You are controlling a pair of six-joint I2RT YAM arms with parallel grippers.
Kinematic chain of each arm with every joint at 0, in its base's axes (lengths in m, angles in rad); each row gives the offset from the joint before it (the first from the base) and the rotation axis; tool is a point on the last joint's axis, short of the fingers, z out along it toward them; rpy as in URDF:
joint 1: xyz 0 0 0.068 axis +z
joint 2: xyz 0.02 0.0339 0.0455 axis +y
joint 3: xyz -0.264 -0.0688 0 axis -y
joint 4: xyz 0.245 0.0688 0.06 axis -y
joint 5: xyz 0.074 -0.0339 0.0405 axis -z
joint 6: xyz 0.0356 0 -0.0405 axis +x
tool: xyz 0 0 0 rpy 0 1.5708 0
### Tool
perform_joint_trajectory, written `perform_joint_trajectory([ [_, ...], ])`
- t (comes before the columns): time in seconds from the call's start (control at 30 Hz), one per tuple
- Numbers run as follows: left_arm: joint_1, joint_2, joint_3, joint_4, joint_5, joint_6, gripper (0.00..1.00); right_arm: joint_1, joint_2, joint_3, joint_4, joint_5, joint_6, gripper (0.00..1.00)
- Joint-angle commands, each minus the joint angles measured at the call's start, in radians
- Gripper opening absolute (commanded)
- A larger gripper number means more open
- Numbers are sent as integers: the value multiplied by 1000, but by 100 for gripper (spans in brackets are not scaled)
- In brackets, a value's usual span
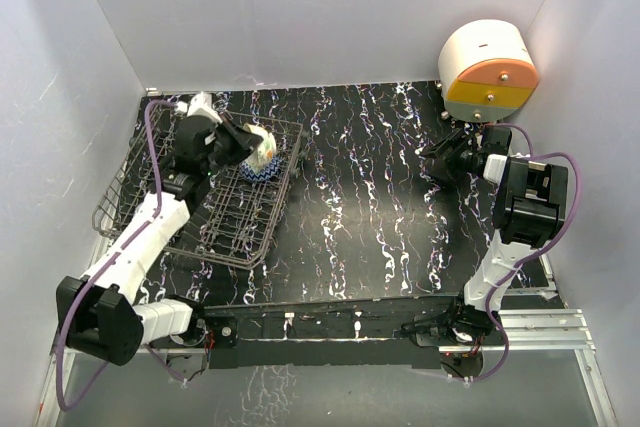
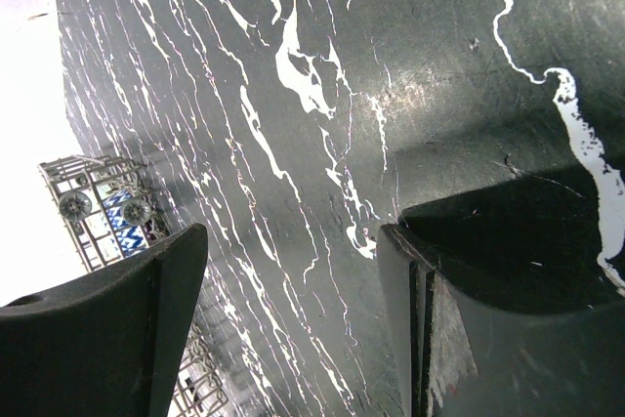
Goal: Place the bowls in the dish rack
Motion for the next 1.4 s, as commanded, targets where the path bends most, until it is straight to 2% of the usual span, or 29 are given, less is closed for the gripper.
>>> perform_joint_trajectory([
  [0.0, 94, -71, -215, 337, 188, -265, 0, -1, -38, 0, 2, -3, 0, 73],
  [0.1, 130, -75, -321, 492, 213, -350, 0, -1, -40, -1, 1, -3, -2, 73],
  [0.27, 172, -60, -375, 546, 211, -399, 0, -1, -40, -2, 0, 2, -5, 73],
  [0.53, 234, 46, -538, 806, 242, -568, 0, -1, -26, 8, -6, 6, -12, 73],
  [0.8, 259, 45, -617, 812, 256, -588, 0, -1, -1, 25, -11, 13, -15, 73],
  [0.97, 275, 72, -700, 902, 258, -624, 0, -1, 16, 39, -11, 11, -13, 73],
  [1.23, 326, 18, -740, 675, 243, -563, 0, -1, 27, 51, -15, 9, -14, 73],
  [1.37, 355, -54, -742, 504, 203, -506, 0, -1, 27, 47, -15, 9, -18, 72],
])
